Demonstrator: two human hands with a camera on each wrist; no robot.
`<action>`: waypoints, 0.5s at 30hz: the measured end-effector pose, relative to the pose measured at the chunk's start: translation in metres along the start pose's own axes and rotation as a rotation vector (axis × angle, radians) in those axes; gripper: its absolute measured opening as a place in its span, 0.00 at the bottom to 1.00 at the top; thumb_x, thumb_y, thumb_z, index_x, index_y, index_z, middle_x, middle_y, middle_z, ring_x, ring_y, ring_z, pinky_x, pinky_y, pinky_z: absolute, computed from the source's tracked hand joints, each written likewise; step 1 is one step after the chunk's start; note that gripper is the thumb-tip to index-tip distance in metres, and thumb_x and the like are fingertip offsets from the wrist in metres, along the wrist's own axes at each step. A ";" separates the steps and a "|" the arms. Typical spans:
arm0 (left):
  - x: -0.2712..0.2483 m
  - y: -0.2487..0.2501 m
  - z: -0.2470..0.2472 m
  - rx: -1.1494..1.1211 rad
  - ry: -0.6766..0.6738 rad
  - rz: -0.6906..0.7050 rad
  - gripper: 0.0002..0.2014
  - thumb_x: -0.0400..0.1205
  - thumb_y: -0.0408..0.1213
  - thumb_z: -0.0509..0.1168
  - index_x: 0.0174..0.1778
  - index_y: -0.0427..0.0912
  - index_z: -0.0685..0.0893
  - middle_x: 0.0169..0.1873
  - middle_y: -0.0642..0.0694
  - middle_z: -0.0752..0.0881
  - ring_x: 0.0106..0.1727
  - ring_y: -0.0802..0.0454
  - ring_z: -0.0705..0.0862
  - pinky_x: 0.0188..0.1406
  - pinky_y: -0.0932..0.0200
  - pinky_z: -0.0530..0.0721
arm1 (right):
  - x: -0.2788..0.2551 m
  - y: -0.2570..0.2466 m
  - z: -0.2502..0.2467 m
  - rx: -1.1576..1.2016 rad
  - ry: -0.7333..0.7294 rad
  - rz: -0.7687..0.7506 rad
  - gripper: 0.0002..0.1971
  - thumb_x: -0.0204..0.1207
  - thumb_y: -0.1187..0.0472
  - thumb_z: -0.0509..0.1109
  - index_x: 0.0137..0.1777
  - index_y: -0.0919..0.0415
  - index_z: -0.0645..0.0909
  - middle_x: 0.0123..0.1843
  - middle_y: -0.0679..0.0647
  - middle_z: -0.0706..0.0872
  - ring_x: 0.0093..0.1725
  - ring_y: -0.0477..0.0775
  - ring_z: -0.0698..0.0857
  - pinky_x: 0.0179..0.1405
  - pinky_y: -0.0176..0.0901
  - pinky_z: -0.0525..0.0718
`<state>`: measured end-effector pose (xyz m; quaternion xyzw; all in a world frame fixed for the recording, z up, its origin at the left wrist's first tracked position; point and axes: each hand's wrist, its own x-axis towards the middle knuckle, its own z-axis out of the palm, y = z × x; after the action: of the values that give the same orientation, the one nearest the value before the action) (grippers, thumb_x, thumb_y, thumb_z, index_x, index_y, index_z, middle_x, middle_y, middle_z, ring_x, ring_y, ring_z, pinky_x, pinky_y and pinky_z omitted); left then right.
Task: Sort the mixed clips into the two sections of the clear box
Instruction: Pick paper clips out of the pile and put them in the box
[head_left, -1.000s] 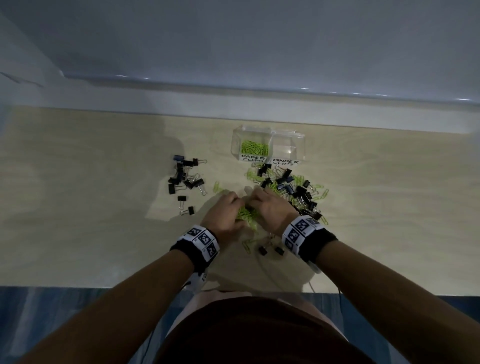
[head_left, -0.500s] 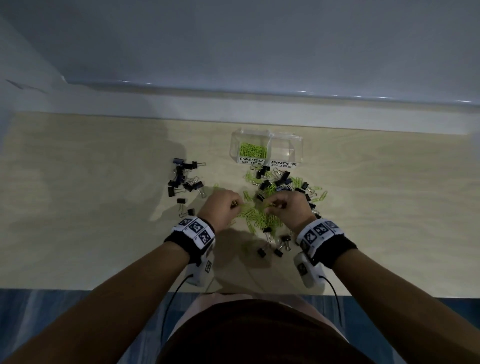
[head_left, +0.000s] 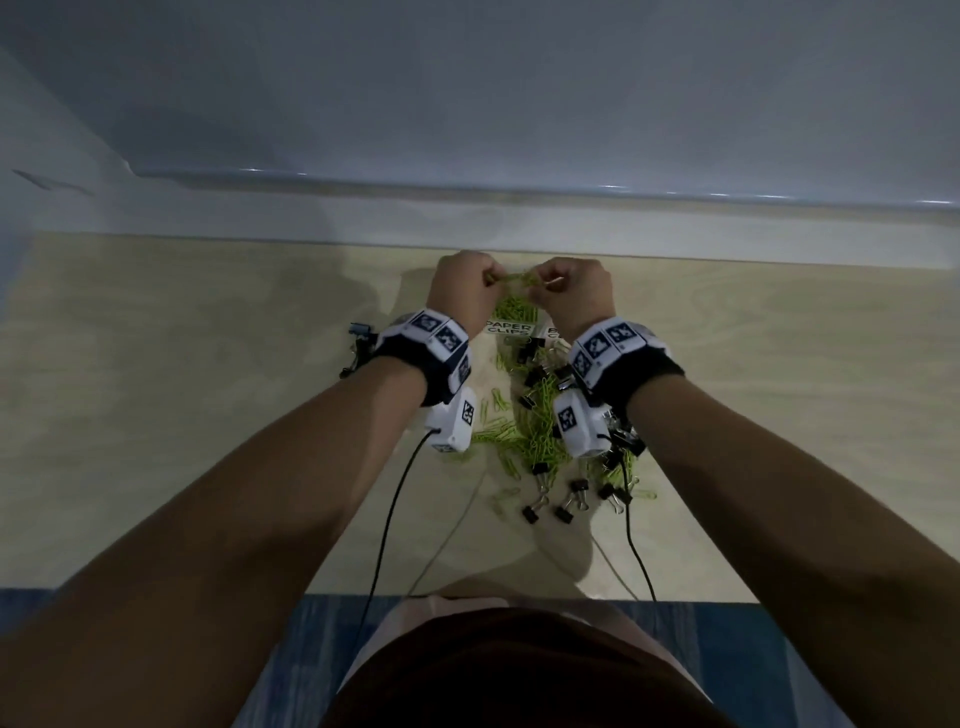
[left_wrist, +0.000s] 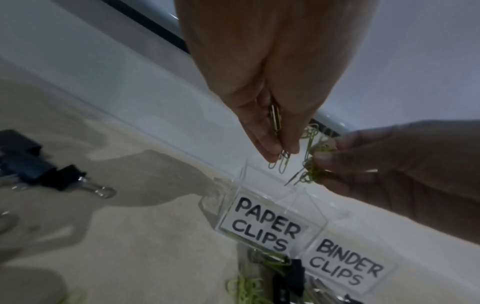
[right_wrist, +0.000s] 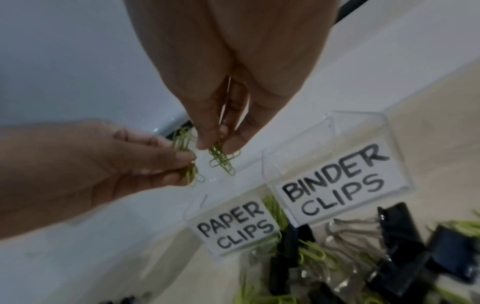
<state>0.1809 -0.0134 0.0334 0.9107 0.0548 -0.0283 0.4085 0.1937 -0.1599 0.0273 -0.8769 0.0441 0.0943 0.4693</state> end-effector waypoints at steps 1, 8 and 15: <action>0.005 -0.001 0.004 0.055 -0.030 0.001 0.09 0.75 0.36 0.72 0.48 0.37 0.90 0.44 0.41 0.91 0.42 0.50 0.86 0.48 0.60 0.84 | 0.004 0.001 0.004 -0.051 -0.005 -0.001 0.07 0.68 0.64 0.78 0.45 0.55 0.88 0.40 0.48 0.89 0.37 0.43 0.86 0.39 0.32 0.85; -0.027 -0.024 -0.003 0.210 -0.072 0.191 0.14 0.80 0.32 0.65 0.61 0.42 0.84 0.57 0.43 0.86 0.54 0.46 0.84 0.58 0.52 0.82 | -0.026 0.024 0.011 -0.383 -0.113 -0.332 0.13 0.72 0.74 0.67 0.53 0.61 0.85 0.52 0.57 0.88 0.49 0.55 0.86 0.54 0.47 0.86; -0.098 -0.094 0.012 0.394 -0.264 -0.027 0.20 0.78 0.41 0.68 0.64 0.38 0.79 0.62 0.40 0.74 0.65 0.42 0.71 0.70 0.47 0.73 | -0.082 0.044 0.051 -0.652 -0.564 -0.587 0.18 0.69 0.75 0.69 0.59 0.64 0.81 0.58 0.60 0.83 0.52 0.61 0.83 0.52 0.53 0.87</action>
<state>0.0717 0.0325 -0.0344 0.9603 0.0065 -0.1628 0.2263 0.0994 -0.1430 -0.0192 -0.8935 -0.3634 0.2002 0.1721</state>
